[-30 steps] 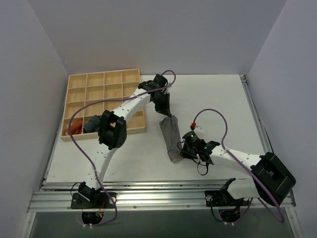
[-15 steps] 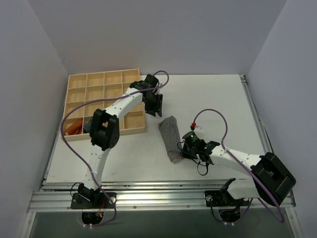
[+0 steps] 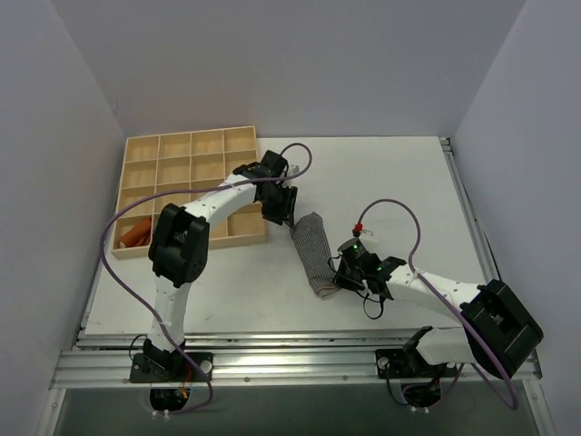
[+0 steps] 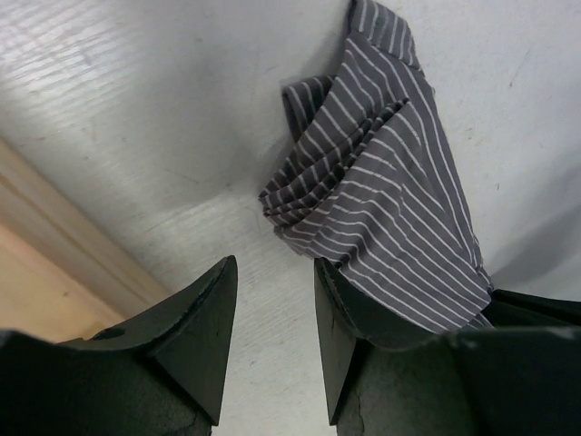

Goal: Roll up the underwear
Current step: Fold the underwear

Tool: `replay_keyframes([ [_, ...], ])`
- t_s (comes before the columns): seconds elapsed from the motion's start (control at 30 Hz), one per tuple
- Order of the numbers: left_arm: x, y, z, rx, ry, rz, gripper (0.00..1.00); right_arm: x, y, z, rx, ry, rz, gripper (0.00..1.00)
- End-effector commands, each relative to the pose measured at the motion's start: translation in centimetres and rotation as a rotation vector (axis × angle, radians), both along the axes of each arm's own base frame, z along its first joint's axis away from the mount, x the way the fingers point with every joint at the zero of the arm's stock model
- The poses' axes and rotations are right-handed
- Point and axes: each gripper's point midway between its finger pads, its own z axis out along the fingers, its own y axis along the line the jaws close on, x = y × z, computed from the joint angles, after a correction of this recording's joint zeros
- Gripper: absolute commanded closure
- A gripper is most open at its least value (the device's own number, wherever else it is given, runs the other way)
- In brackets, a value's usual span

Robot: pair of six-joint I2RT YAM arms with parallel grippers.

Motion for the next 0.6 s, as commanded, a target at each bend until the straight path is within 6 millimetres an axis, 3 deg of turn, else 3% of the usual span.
replay_keyframes([
  [0.0,0.4,-2.5,0.6,-0.034,-0.073,-0.081,0.52,-1.8,-2.8,-1.5,-0.12,0.077,-0.007,1.0],
  [0.2,-0.6,-2.4,-1.4,0.053,-0.063,-0.092,0.53,-1.9,-3.1,-1.6,-0.122,0.08,-0.011,1.0],
  [0.57,-1.3,-1.2,-3.1,0.123,-0.036,-0.079,0.54,-1.7,-3.3,-1.5,-0.119,0.077,-0.018,1.0],
])
